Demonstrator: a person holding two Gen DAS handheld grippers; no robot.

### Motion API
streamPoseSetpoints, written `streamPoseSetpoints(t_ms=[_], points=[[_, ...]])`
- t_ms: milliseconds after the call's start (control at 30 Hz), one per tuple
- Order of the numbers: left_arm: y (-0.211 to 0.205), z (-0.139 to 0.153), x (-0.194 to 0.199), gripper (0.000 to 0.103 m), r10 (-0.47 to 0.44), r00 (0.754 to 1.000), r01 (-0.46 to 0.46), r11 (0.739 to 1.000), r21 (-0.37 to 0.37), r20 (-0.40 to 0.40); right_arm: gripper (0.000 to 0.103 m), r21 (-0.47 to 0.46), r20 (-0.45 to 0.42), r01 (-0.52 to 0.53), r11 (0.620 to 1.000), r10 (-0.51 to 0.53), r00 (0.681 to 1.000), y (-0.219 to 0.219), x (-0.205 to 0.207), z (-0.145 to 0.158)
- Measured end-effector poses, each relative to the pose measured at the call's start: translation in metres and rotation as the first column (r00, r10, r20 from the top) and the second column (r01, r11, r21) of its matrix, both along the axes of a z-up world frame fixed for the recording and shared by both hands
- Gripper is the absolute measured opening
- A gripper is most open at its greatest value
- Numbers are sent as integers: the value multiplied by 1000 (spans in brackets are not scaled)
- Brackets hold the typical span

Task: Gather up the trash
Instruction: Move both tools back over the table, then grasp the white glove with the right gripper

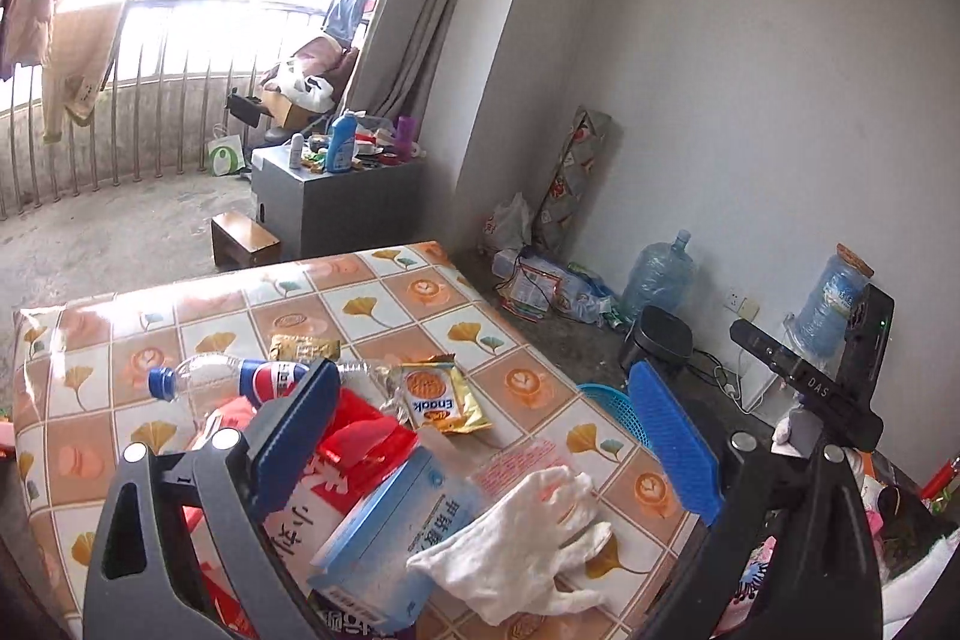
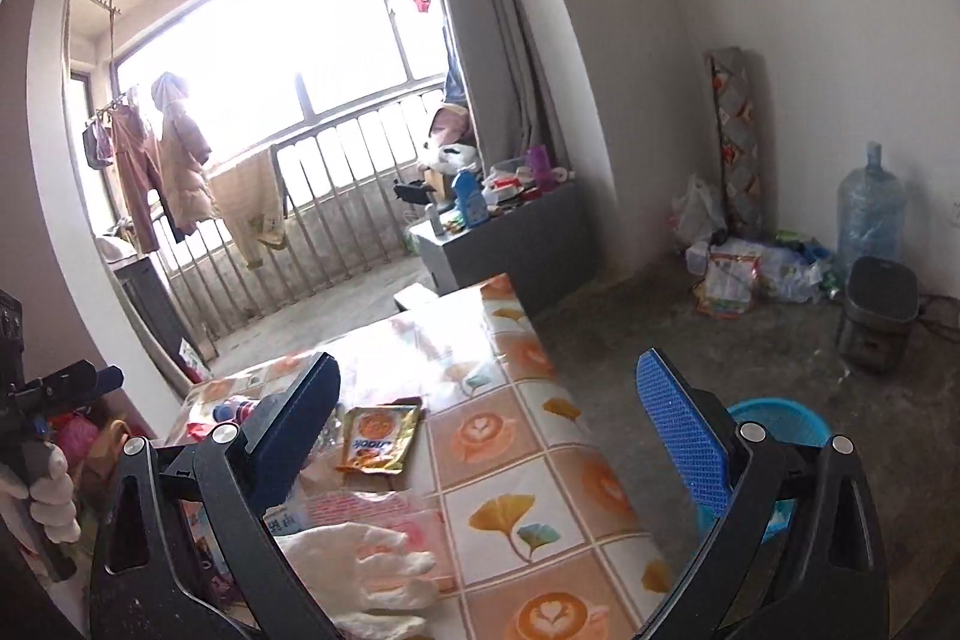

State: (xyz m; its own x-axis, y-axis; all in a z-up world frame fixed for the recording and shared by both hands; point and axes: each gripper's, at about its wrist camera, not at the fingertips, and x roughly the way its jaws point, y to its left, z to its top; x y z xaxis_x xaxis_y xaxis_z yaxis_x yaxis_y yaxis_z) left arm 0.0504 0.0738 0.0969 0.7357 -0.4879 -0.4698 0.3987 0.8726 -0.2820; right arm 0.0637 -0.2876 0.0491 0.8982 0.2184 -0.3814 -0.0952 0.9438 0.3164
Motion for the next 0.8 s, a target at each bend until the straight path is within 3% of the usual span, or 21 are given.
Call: streamPoseSetpoints(t_ms=[67,233,367,600,800], points=[[10,-15,-8,95,3,999,-4,1000,-18,-40,95,29,-56,-53,998,55,997,13,4,-8],[17,-49,-21,82,8,995,-7,1000,4,-104,83,97,-171,-156,983,171,970,43,7,-24],[13,-65,-21,71,-42,989,38,999,-28,-143,77,120,-244,-213,970,237,940,64,-3,-35],[-11,-89,-6,45,-87,977,93,995,22,-197,60,128,-392,-312,942,337,856,110,-11,-69],[-10,-109,15,27,-106,953,103,994,-25,-282,52,76,-442,-381,922,373,816,141,-11,-84]])
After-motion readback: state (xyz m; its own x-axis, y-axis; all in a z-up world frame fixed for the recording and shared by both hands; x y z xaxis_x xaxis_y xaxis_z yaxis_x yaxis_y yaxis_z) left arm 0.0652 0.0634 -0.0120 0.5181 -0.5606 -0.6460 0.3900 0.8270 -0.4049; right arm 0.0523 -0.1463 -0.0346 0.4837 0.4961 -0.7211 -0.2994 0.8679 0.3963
